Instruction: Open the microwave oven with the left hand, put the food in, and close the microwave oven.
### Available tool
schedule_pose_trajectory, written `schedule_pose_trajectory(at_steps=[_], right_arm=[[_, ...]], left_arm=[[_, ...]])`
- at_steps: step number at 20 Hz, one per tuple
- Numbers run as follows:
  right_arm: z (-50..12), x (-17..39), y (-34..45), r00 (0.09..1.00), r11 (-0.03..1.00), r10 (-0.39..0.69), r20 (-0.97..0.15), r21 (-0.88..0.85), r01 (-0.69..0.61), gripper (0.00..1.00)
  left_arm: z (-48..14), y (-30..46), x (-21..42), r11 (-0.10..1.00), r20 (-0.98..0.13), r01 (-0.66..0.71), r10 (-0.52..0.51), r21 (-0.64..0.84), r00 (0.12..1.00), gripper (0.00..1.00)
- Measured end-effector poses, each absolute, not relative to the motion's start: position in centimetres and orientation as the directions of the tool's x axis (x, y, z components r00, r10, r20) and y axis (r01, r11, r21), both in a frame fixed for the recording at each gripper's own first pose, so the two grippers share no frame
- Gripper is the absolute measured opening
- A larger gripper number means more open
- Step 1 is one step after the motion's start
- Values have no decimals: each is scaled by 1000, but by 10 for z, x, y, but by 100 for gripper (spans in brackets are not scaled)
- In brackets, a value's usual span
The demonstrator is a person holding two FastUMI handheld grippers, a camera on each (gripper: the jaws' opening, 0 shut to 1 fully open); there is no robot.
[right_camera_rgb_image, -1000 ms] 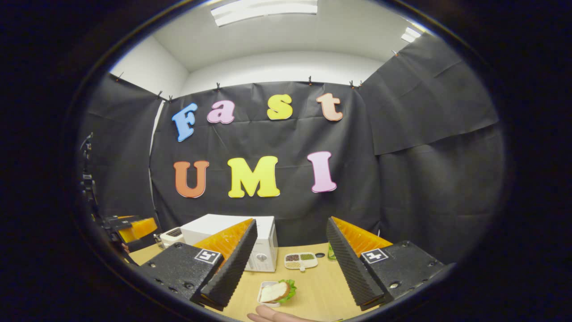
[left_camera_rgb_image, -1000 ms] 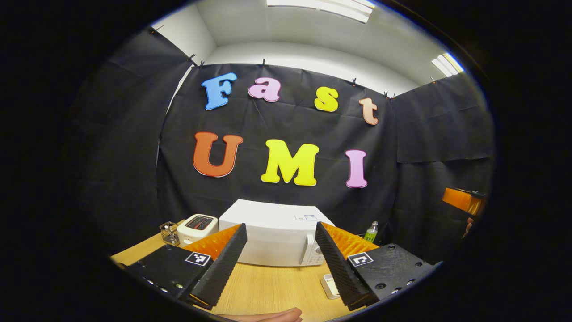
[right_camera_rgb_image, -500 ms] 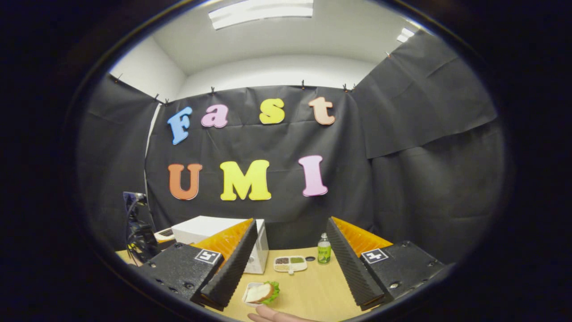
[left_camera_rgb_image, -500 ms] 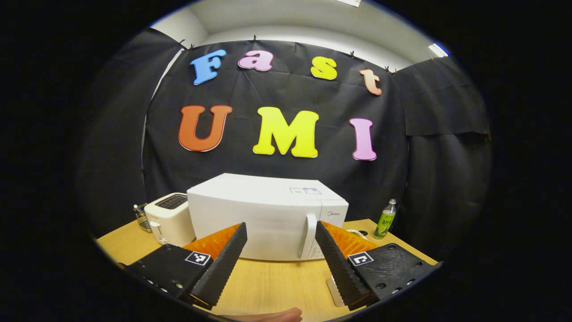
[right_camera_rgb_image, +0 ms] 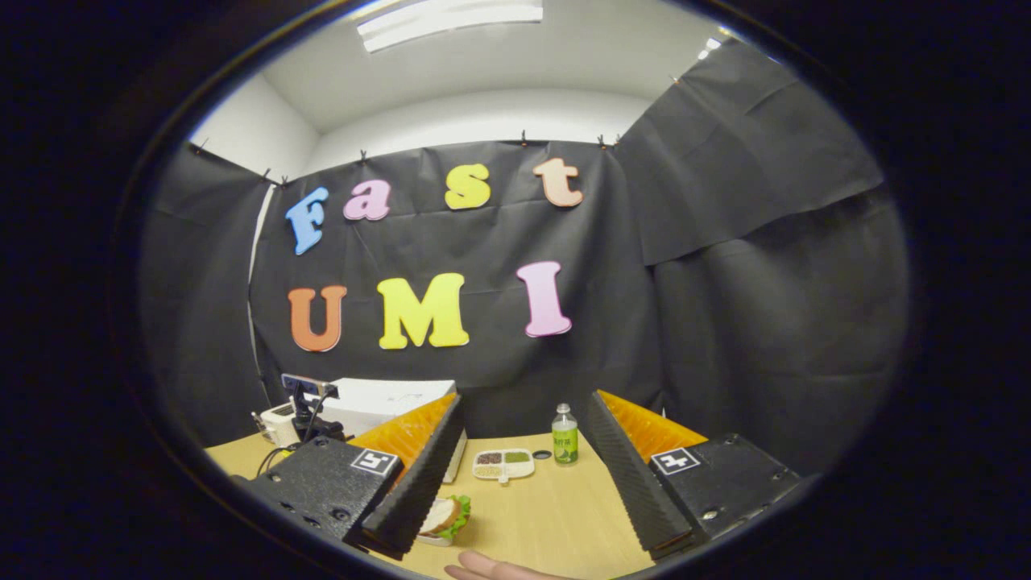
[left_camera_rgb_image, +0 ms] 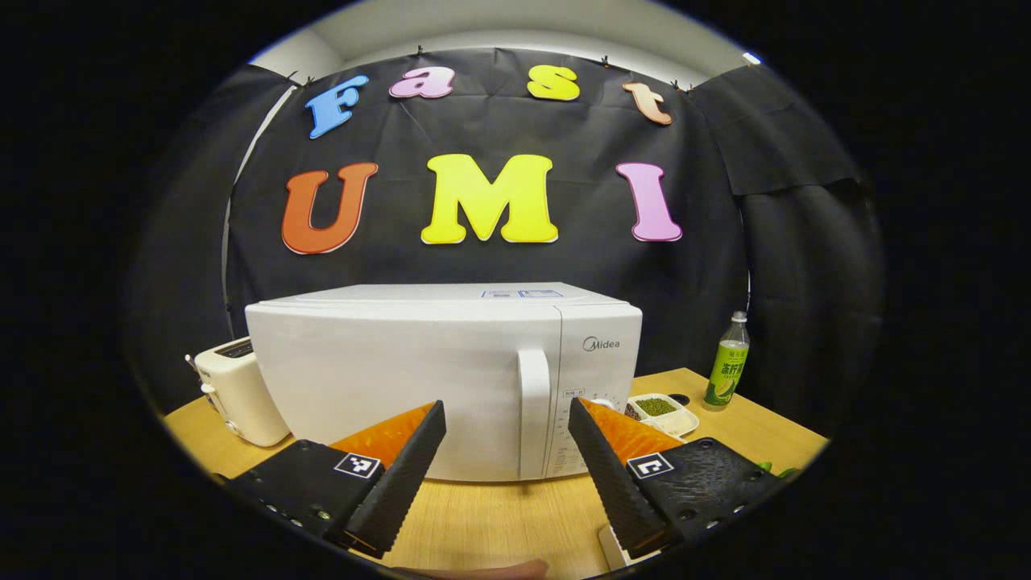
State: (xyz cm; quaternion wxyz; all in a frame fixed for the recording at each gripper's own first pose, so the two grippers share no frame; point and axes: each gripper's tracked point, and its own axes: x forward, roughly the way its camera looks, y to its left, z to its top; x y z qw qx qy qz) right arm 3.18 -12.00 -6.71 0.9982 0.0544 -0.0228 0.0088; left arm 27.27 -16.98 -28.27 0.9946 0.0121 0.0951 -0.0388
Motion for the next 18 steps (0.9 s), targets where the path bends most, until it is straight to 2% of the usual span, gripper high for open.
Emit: schedule_pose_trajectory(at_steps=[1,2,3,5,6,7,8,9,10,11,12,14,15,17,18], right_arm=[[-71,35,-125,999,994,15,49,109,-20,99],[-78,38,-130,999,994,12,45,110,-17,99],[-82,42,-135,999,994,6,43,112,-11,99],[-85,44,-146,998,990,-7,65,139,-2,99],[-81,45,-150,996,988,-6,85,156,-7,99],[-81,44,-151,995,985,-1,95,170,-15,98],[-86,43,-150,995,984,11,95,175,-28,98],[-90,44,-150,996,984,19,87,173,-34,98],[-95,47,-154,997,985,17,75,168,-29,98],[-100,49,-158,998,986,10,58,164,-19,98],[-104,50,-161,999,987,1,46,162,-9,98],[-108,52,-166,999,986,-14,30,164,8,98],[-109,51,-166,1000,985,-12,25,170,8,98],[-114,46,-157,1000,981,25,4,190,-25,97],[-116,45,-155,999,980,44,-4,194,-42,97]], left_arm=[[-287,-174,281,997,-195,78,-73,16,978,95],[-293,-174,287,998,-204,68,-63,16,977,84],[-298,-176,294,998,-218,62,-57,14,974,95],[-309,-186,304,996,-253,86,-84,-2,964,91],[-313,-185,309,996,-259,84,-83,-5,962,60],[-313,-184,311,997,-251,77,-74,4,965,55],[-313,-176,315,999,-238,36,-27,33,971,62],[-311,-179,313,999,-233,40,-34,23,972,70],[-314,-184,314,999,-240,41,-34,26,970,37],[-314,-183,316,999,-242,36,-28,30,970,17],[-314,-182,315,999,-241,32,-24,28,970,25],[-314,-181,312,998,-254,39,-25,51,967,22],[-316,-181,311,998,-264,43,-31,40,964,15],[-318,-181,308,998,-272,54,-50,8,961,15],[-315,-181,303,998,-274,58,-56,-1,960,3]])
